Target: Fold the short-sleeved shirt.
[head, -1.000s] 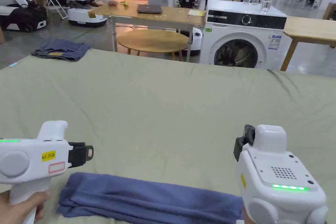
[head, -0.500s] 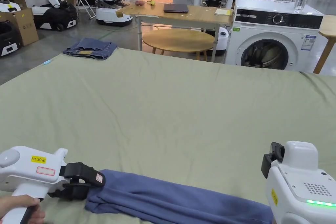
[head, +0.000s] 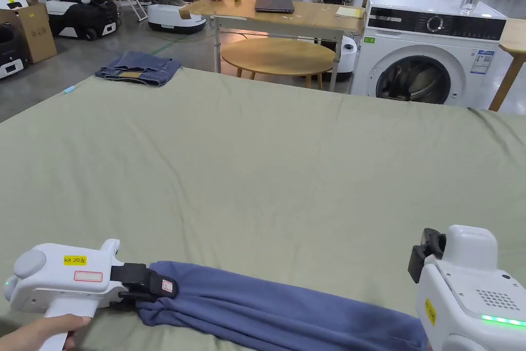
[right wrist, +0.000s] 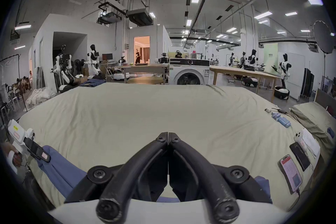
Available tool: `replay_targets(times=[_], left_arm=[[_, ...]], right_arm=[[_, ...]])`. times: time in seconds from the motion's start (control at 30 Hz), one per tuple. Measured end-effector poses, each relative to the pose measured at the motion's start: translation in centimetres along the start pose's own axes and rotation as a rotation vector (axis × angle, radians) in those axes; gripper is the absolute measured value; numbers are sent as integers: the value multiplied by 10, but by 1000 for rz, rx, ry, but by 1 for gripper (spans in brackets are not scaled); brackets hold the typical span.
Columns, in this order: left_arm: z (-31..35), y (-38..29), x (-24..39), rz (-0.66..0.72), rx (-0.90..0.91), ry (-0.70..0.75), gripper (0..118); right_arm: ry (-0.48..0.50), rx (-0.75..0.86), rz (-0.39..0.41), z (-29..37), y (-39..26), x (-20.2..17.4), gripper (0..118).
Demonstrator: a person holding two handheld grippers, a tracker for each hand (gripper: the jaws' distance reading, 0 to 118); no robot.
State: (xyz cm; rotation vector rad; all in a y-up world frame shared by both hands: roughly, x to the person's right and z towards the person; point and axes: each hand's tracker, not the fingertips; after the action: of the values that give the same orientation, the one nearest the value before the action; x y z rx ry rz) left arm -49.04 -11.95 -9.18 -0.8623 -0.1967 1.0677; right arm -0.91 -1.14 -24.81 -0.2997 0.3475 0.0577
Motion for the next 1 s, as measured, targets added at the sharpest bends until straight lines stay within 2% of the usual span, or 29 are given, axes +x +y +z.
replay_targets(times=[0.3,0.43,0.67,0.83,1.0], left_arm=[[37,15,48,-92,43,81,3],[60,23,68,-162,61,163,3],[79,23,93,-203,70,350,3],[69,12,129,-242,51,345,3],[43,1,167,-259,-21,163,3]], right_arm=[[-3,10,4,2,6,10,0],[-3,11,3,3,7,14,0],[2,7,1,2,6,17,0],[10,7,-1,2,7,19,0],[16,12,-3,3,9,18,0]])
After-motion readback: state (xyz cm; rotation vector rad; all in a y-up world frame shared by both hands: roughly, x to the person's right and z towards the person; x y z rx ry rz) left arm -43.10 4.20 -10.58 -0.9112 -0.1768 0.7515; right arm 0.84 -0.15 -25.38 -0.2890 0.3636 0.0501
